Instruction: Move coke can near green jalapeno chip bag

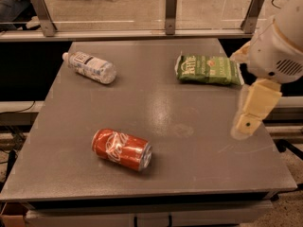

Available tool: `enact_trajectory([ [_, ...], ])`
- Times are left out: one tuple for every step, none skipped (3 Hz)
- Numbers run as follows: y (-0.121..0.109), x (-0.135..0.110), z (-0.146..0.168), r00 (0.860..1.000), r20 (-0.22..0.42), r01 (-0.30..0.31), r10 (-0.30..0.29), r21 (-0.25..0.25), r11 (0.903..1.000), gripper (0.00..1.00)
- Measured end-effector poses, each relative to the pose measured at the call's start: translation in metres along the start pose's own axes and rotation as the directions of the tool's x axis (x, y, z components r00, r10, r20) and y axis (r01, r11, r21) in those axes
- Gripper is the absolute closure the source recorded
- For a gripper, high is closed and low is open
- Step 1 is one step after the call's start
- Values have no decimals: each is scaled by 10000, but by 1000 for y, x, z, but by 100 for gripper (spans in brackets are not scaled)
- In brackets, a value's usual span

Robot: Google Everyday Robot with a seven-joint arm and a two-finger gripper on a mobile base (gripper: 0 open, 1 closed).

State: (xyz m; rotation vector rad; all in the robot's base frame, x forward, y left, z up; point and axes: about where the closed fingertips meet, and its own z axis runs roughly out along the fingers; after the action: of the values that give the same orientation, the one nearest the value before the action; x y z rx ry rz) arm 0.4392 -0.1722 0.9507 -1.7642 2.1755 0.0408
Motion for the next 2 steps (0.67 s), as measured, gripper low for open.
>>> enact_trajectory([
  [31,-41,40,9978,626,251,-204,-752,9969,0],
  [60,-74,73,9951,960,342,-216,-1323,9906,0],
])
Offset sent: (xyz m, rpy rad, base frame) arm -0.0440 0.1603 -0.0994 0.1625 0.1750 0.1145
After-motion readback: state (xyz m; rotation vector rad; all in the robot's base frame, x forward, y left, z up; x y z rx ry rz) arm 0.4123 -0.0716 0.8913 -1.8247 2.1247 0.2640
